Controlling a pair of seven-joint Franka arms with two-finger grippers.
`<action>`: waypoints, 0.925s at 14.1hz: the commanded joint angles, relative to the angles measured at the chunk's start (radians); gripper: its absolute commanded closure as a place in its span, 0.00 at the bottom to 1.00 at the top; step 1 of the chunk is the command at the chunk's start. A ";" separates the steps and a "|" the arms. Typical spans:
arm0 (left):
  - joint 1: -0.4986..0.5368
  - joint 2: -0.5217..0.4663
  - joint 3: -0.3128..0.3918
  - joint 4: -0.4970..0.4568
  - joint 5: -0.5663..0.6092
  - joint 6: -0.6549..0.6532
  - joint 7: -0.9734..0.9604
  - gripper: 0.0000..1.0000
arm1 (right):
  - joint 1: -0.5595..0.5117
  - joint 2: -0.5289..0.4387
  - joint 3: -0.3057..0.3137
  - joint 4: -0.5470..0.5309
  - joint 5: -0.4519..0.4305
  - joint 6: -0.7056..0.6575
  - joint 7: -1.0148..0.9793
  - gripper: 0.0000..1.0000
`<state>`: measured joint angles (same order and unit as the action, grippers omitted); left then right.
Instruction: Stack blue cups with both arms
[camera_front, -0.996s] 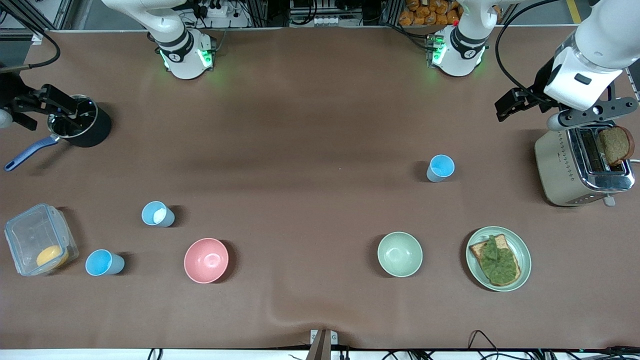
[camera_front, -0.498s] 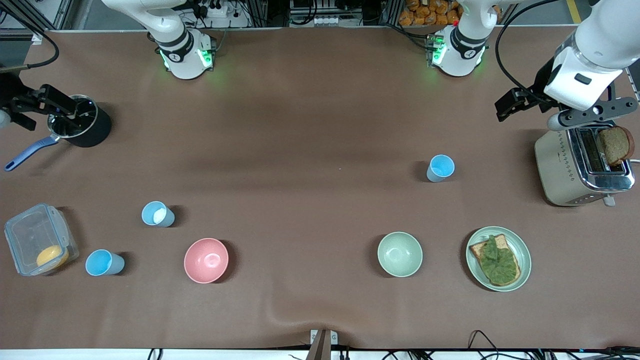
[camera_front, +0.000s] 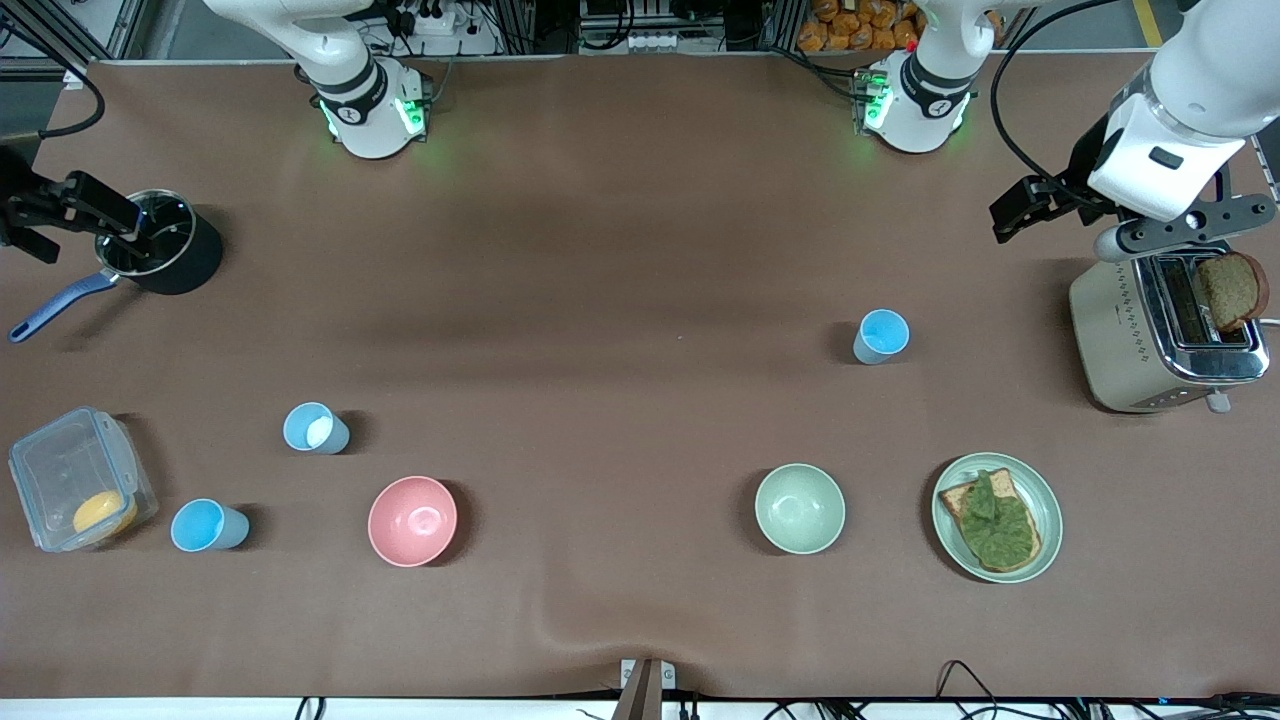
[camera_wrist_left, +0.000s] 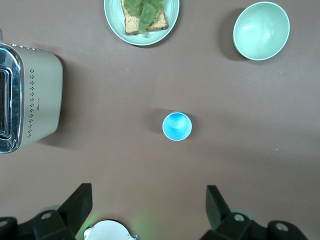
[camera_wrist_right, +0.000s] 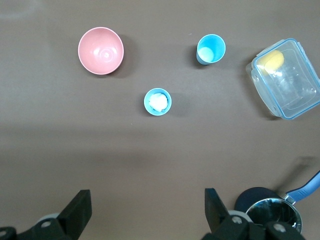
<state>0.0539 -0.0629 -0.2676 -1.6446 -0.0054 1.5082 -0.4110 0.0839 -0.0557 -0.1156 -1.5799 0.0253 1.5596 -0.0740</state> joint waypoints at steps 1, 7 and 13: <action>0.003 0.008 -0.004 0.019 -0.016 -0.003 -0.014 0.00 | -0.016 -0.003 0.008 0.001 0.001 0.008 -0.003 0.00; 0.001 0.008 -0.004 0.019 -0.008 0.015 -0.011 0.00 | -0.020 0.108 0.013 -0.096 0.007 0.190 -0.004 0.00; 0.001 0.014 -0.001 0.019 -0.011 0.040 0.001 0.00 | 0.080 0.242 0.016 -0.298 0.021 0.522 0.000 0.00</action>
<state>0.0539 -0.0586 -0.2675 -1.6435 -0.0054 1.5461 -0.4110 0.1424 0.1454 -0.0949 -1.8766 0.0294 2.0513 -0.0740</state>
